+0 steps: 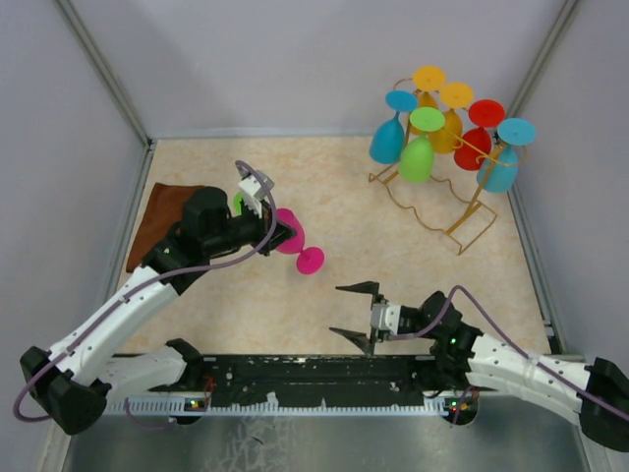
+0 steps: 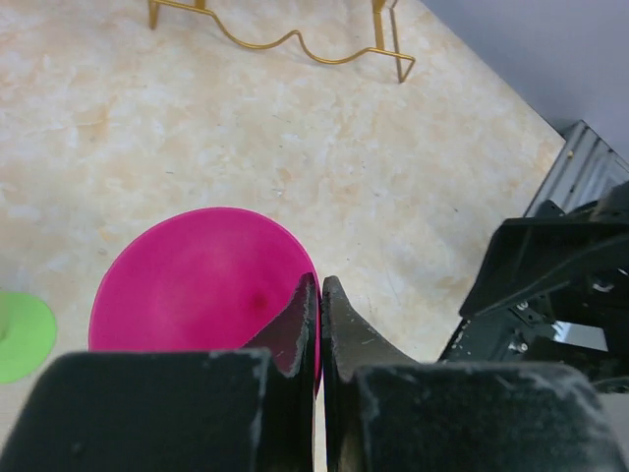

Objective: Take the wine glass off the wine glass rack
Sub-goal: Place the wine glass at the center of the board.

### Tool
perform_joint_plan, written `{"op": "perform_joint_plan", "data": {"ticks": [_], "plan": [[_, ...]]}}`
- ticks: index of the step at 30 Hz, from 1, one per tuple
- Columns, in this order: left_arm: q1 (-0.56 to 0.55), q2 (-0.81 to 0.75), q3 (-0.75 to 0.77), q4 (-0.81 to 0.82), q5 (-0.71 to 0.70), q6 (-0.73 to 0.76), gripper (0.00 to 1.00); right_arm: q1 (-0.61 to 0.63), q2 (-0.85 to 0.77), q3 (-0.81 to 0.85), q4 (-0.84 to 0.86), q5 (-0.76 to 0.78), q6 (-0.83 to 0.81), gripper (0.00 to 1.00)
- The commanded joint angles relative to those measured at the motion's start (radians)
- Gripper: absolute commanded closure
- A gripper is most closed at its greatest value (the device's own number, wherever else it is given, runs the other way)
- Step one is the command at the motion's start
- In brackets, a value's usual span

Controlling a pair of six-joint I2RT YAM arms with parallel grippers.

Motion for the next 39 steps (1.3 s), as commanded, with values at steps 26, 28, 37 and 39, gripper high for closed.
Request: {"op": "perform_joint_plan", "data": {"ticks": [26, 28, 37, 39], "plan": [[-0.166, 0.511, 0.199, 0.153, -0.717, 0.172, 1.0, 0.002, -0.122, 0.039, 0.102, 0.438, 0.281, 0.01], [-0.165, 0.534, 0.194, 0.159, -0.722, 0.167, 1.0, 0.002, -0.133, 0.04, 0.092, 0.445, 0.276, 0.01], [-0.15, 0.573, 0.19, 0.129, -0.791, 0.106, 1.0, 0.001, -0.173, 0.041, 0.033, 0.474, 0.251, 0.01], [-0.148, 0.578, 0.189, 0.121, -0.805, 0.094, 1.0, 0.002, -0.173, 0.04, 0.028, 0.484, 0.246, 0.01]]}}
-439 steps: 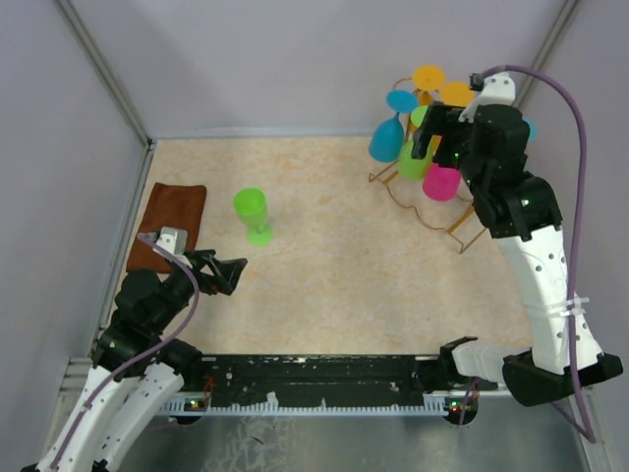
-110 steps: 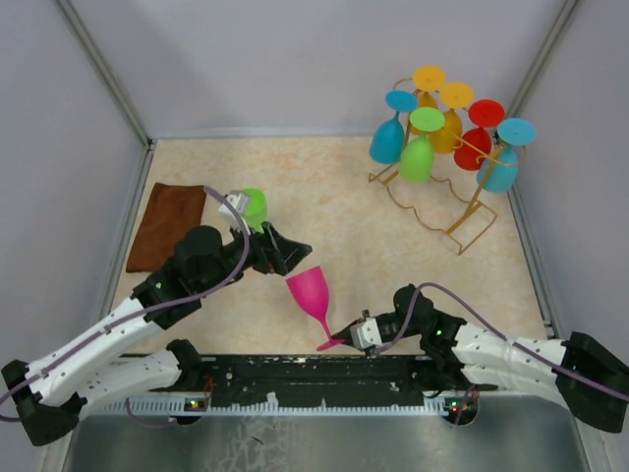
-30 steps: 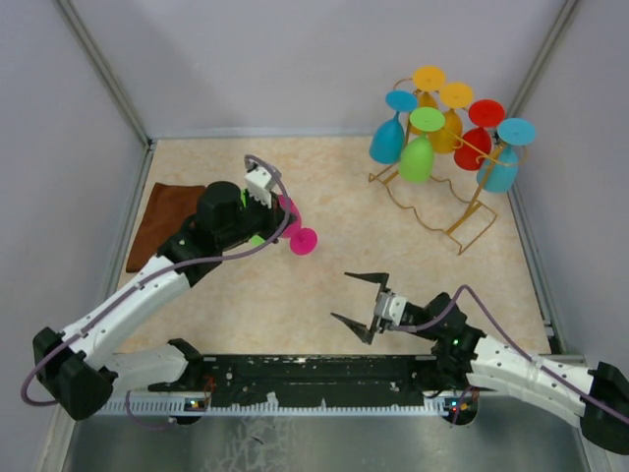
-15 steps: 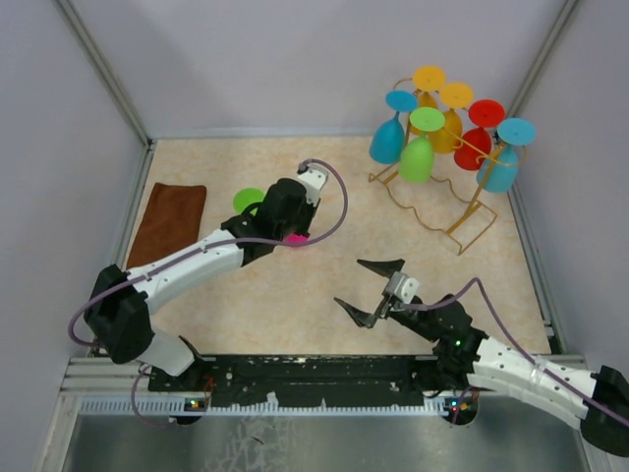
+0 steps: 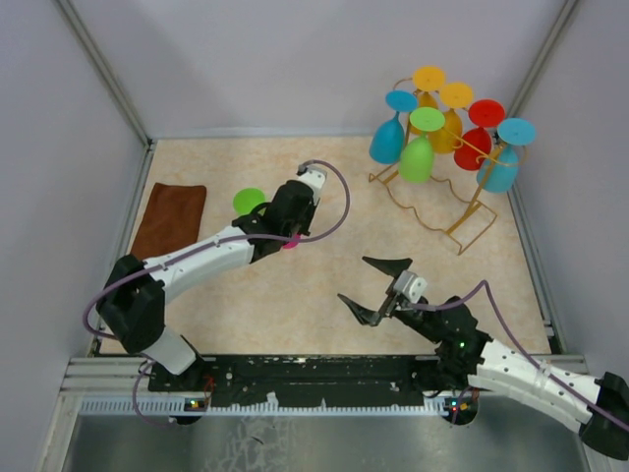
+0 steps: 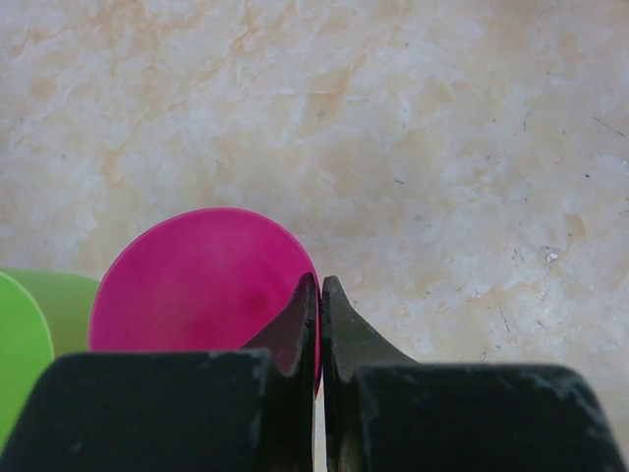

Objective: Take the wine glass off the wine glass rack
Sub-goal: Place the wine glass at the center of the board.

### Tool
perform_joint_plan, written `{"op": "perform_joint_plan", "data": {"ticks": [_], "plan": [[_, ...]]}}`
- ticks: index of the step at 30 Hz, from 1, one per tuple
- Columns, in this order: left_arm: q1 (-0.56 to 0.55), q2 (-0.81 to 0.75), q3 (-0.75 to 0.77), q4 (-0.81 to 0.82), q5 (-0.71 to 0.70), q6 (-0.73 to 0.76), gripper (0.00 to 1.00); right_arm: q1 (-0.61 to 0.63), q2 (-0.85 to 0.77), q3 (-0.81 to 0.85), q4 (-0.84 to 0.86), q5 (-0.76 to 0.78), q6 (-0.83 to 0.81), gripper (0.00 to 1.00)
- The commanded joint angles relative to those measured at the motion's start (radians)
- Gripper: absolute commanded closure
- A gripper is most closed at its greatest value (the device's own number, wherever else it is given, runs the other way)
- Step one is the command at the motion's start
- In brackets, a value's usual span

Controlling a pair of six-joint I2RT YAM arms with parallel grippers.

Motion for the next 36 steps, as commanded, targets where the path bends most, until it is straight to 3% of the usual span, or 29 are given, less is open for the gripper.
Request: {"op": "perform_joint_plan", "data": {"ticks": [1, 7, 12, 21, 29, 36], "plan": [[0.009, 0.015, 0.018, -0.01, -0.057, -0.043, 0.99, 0.001, -0.01, 0.039, 0.009, 0.04, -0.017, 0.01], [0.011, 0.011, 0.008, -0.005, -0.046, -0.059, 0.93, 0.002, -0.003, 0.039, 0.008, 0.037, -0.023, 0.01], [0.023, -0.02, -0.013, 0.044, 0.027, -0.072, 0.93, 0.001, -0.004, 0.041, -0.005, 0.033, -0.023, 0.01], [0.049, -0.044, -0.01, 0.034, 0.024, -0.095, 0.91, 0.001, -0.003, 0.044, -0.02, 0.03, -0.023, 0.01], [0.05, -0.068, 0.051, -0.033, 0.085, -0.09, 0.51, 0.002, -0.004, 0.045, -0.022, 0.027, -0.023, 0.01], [0.05, -0.202, 0.101, -0.049, 0.16, -0.073, 0.27, 0.002, -0.005, 0.053, -0.028, 0.029, -0.019, 0.01]]}}
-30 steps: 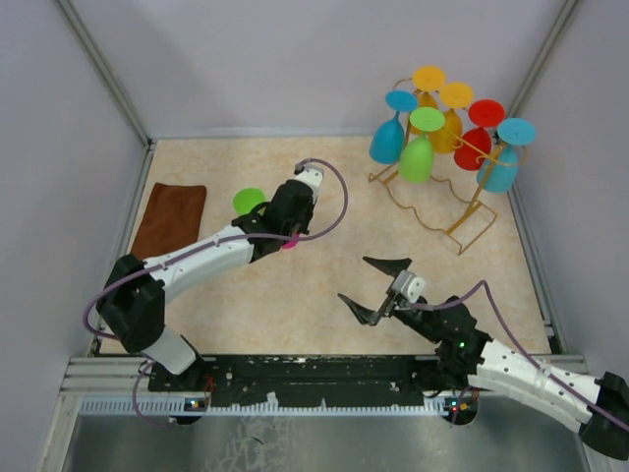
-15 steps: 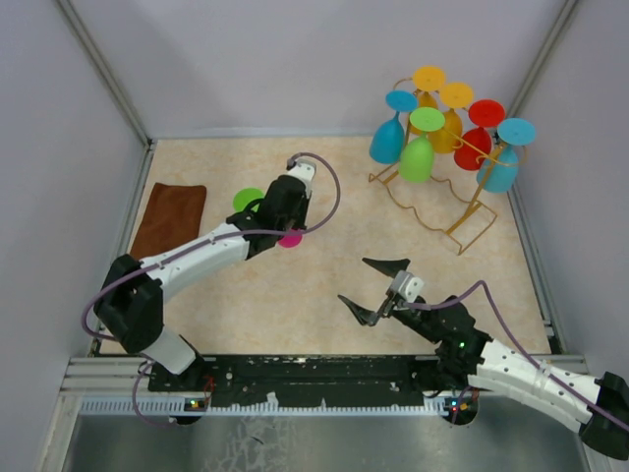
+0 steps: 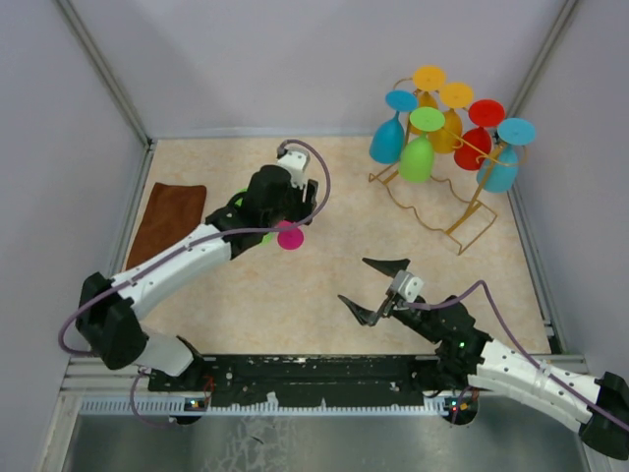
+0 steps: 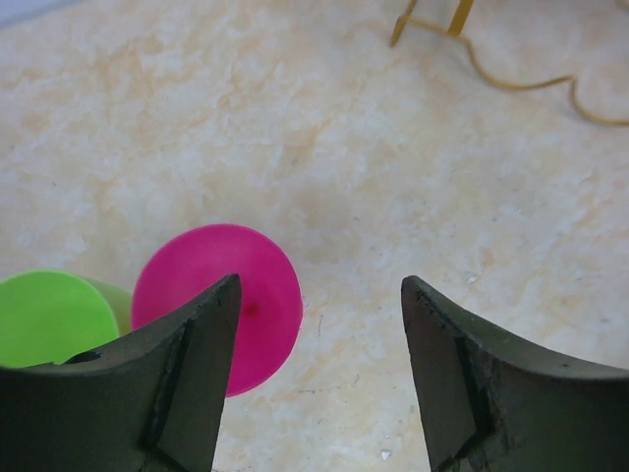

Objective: Take the wine glass off the wine glass rack
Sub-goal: Place the wine glass at the center of the board, then pick up the wine glass from the wine rack.

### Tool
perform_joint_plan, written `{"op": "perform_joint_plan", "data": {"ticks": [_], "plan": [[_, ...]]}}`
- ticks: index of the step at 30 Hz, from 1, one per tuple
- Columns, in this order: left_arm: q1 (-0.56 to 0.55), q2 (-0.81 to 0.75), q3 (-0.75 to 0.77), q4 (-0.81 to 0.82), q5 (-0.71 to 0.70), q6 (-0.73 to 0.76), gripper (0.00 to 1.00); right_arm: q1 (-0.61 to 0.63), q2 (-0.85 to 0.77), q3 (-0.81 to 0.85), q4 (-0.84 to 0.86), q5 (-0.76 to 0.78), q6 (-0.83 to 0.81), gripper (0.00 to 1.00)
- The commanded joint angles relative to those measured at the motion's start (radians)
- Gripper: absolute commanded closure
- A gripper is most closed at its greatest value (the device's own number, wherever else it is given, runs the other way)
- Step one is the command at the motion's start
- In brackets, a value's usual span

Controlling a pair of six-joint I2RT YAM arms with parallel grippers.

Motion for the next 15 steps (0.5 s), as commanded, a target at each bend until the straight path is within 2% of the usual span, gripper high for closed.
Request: {"op": "perform_joint_plan", "data": {"ticks": [1, 5, 15], "plan": [[0.003, -0.138, 0.066, -0.008, 0.066, 0.011, 0.26, 0.002, -0.004, 0.054, 0.025, 0.012, -0.007, 0.01], [0.003, -0.278, 0.0, -0.03, 0.083, 0.002, 0.17, 0.002, -0.005, 0.076, 0.005, 0.056, 0.041, 0.01], [0.004, -0.723, -0.264, -0.174, -0.021, -0.119, 0.05, 0.001, 0.011, 0.27, -0.268, 0.147, 0.167, 0.01]]}}
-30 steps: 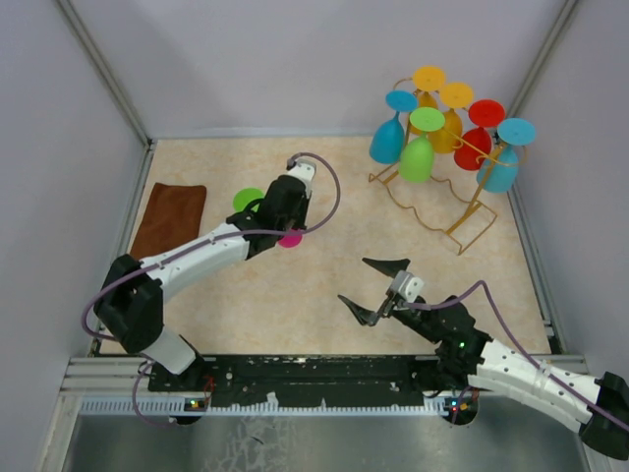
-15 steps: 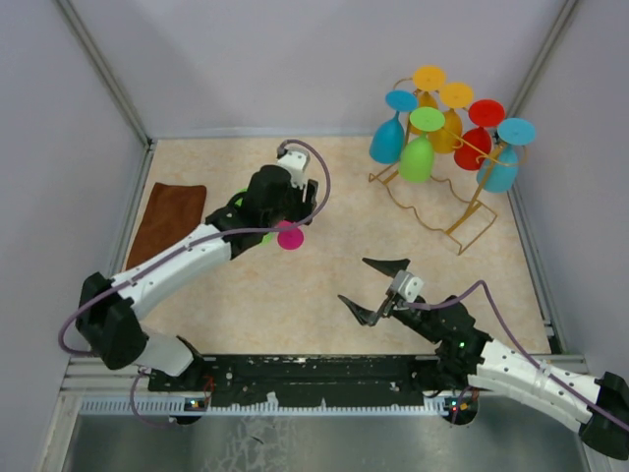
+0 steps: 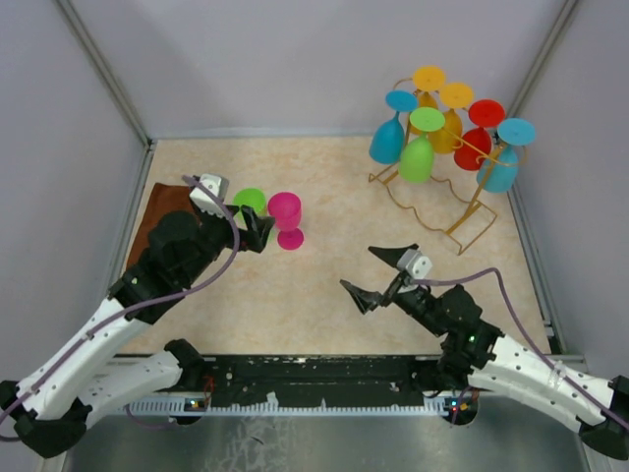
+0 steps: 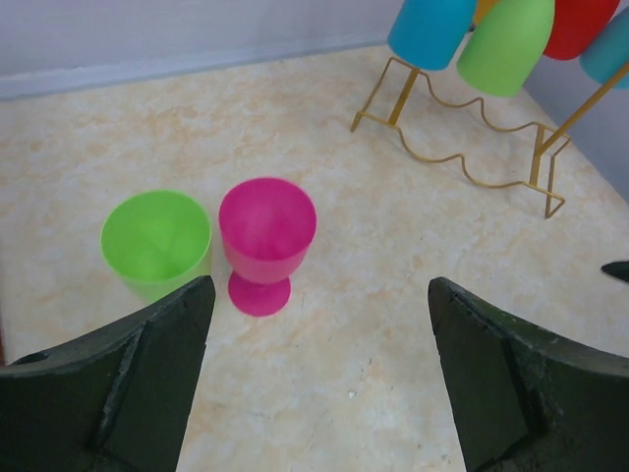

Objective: Take the wine glass off the wine glass rack
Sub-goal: Pick up the wine glass from the wine rack.

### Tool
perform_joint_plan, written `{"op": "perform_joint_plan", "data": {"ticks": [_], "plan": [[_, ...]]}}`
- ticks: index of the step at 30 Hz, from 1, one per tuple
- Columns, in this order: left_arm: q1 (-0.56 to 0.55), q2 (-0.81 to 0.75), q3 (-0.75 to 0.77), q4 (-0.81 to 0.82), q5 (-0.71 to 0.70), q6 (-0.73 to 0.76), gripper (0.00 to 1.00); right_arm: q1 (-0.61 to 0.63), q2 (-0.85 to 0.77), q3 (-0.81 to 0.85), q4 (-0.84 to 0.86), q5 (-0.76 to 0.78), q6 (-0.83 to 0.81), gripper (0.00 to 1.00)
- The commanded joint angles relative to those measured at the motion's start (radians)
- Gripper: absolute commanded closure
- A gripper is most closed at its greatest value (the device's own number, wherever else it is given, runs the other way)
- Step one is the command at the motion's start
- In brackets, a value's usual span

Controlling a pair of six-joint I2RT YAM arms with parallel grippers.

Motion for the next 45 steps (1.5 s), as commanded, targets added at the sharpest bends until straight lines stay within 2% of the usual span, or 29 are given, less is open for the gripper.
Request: {"op": "perform_joint_plan", "data": {"ticks": [1, 8, 14, 18, 26, 32, 35, 39, 41, 45], "plan": [[0.004, -0.132, -0.093, -0.101, -0.071, -0.051, 0.03, 0.001, 0.018, 0.144, -0.108, 0.06, 0.072, 0.01], [0.004, -0.323, -0.23, -0.169, -0.132, -0.055, 0.01, 0.001, 0.109, 0.42, -0.319, 0.14, 0.114, 0.01], [0.004, -0.376, -0.317, -0.176, -0.199, -0.08, 0.01, 0.0, 0.293, 0.696, -0.493, 0.311, -0.015, 0.01], [0.004, -0.382, -0.314, -0.206, -0.225, -0.123, 0.01, -0.041, 0.446, 0.879, -0.627, 0.405, -0.051, 0.01], [0.004, -0.46, -0.325, -0.292, -0.32, -0.183, 0.01, -0.415, 0.559, 1.084, -0.727, 0.11, 0.149, 0.01], [0.004, -0.535, -0.336, -0.308, -0.379, -0.212, 0.01, -0.567, 0.678, 1.281, -0.817, 0.08, 0.268, 0.01], [0.004, -0.545, -0.334, -0.313, -0.385, -0.217, 0.01, -0.678, 0.737, 1.355, -0.84, -0.01, 0.334, 0.01], [0.004, -0.541, -0.332, -0.319, -0.386, -0.222, 0.01, -0.837, 0.804, 1.419, -0.852, -0.147, 0.498, 0.08], [0.004, -0.54, -0.333, -0.319, -0.384, -0.223, 0.01, -0.922, 0.81, 1.397, -0.801, -0.247, 0.598, 0.12], [0.004, -0.537, -0.333, -0.32, -0.379, -0.223, 0.01, -0.99, 0.827, 1.332, -0.68, -0.293, 0.664, 0.21]]}}
